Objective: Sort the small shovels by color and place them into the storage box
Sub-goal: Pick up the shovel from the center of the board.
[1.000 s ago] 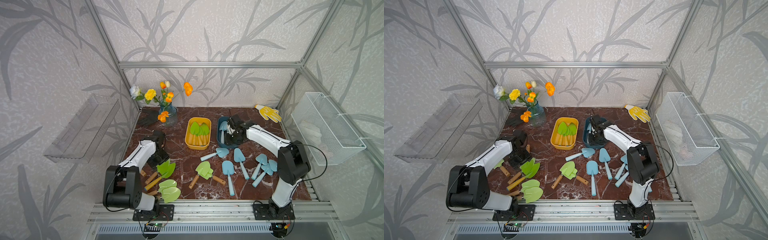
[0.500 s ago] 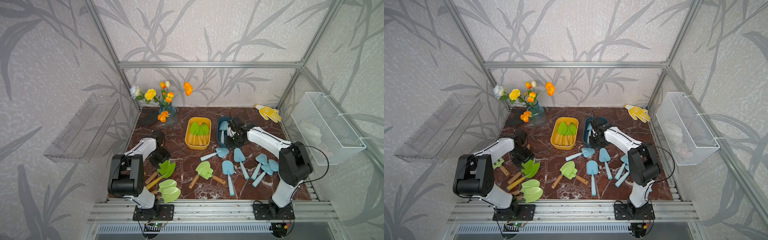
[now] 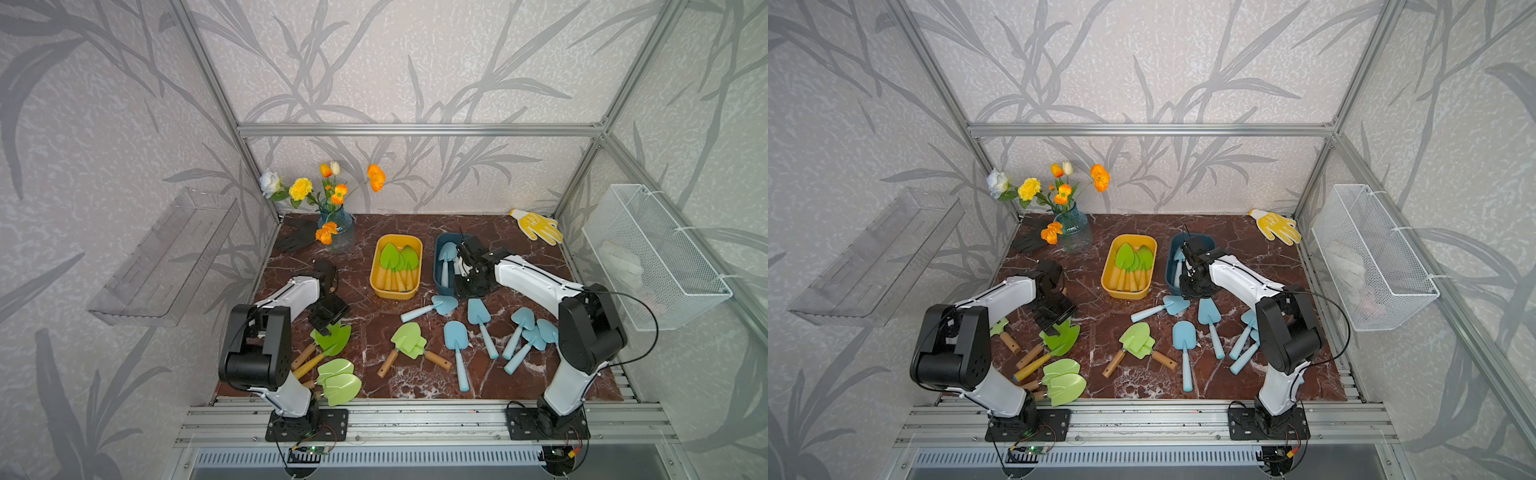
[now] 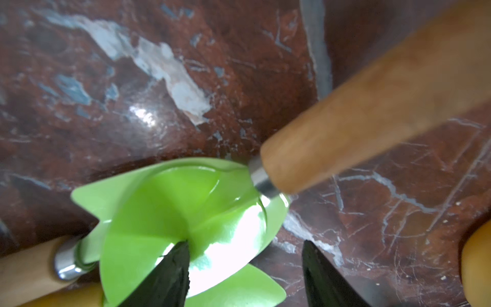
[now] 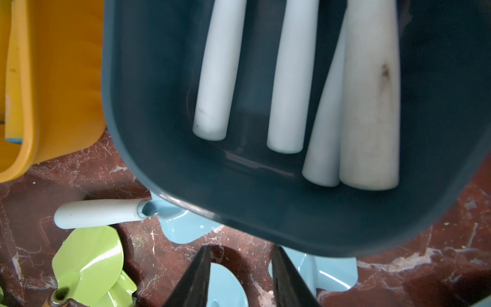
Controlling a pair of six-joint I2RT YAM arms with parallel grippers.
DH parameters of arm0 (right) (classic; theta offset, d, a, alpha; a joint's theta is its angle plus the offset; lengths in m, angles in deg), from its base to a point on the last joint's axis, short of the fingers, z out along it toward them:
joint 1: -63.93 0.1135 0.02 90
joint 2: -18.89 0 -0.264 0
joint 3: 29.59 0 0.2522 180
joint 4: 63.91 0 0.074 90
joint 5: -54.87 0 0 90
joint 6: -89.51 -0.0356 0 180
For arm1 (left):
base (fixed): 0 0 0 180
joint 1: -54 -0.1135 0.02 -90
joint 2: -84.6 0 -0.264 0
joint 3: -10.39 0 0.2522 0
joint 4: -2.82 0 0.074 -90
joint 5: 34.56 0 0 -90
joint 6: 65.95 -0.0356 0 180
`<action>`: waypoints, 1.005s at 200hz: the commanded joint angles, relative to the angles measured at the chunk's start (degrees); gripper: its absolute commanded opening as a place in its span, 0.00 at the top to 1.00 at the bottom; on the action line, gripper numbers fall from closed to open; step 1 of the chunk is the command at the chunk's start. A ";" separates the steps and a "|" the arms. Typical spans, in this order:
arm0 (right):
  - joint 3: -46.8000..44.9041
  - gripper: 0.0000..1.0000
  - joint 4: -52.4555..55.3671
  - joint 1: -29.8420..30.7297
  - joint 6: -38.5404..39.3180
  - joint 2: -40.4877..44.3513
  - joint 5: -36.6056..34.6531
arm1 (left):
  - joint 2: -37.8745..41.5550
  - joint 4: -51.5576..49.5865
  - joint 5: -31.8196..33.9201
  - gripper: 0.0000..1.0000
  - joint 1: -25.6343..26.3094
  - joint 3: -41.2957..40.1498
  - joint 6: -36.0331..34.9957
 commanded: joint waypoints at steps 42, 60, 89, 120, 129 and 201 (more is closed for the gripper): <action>0.09 0.60 0.15 0.45 0.76 1.52 0.45 | 6.61 -6.72 8.28 0.32 -1.38 4.45 -3.55; 0.61 0.60 0.22 0.75 0.76 1.06 0.64 | 5.80 -5.96 8.08 0.32 -2.38 4.78 -4.10; 1.33 0.60 0.59 1.24 1.02 0.78 0.41 | 2.41 -2.09 5.85 0.32 -3.45 6.82 -4.73; 1.24 0.60 1.23 1.34 1.35 1.27 0.19 | -3.06 2.85 2.95 0.32 -4.16 10.42 -5.03; 0.99 0.60 1.42 1.33 1.46 1.56 -0.12 | -4.49 4.02 2.66 0.32 -4.46 11.30 -4.59; -2.53 0.60 2.25 1.34 1.99 3.78 -2.40 | -12.15 11.94 1.86 0.32 -5.97 15.21 0.84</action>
